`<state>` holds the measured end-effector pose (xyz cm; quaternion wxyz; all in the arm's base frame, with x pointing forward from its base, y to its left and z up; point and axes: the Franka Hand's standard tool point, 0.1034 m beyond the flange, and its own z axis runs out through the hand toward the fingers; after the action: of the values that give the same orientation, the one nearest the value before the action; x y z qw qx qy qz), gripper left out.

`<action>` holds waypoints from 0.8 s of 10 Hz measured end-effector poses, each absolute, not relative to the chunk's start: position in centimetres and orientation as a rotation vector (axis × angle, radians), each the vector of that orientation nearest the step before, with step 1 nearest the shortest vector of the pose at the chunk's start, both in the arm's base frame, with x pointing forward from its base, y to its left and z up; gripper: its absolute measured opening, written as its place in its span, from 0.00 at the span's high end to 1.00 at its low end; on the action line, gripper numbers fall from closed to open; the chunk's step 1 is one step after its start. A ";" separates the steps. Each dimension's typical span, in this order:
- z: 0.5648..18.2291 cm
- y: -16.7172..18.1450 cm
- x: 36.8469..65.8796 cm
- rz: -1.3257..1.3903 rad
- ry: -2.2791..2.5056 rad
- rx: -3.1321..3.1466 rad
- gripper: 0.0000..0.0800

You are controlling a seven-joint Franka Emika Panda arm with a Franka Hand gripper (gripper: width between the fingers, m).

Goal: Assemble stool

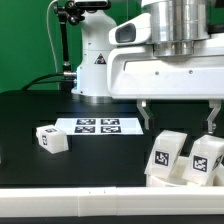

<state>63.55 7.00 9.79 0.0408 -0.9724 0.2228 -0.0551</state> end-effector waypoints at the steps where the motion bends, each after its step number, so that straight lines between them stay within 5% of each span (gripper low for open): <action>1: 9.8 7.0 63.6 -0.184 0.542 -3.014 0.19; 8: 9.4 6.4 63.4 -0.212 -0.477 -3.104 0.19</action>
Offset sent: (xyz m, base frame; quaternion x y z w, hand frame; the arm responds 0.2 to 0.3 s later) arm 0.0010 0.0118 -0.0009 0.0324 -0.0140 -0.2490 0.9679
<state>63.44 6.39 9.44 -0.0028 -0.9862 -0.1515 -0.0673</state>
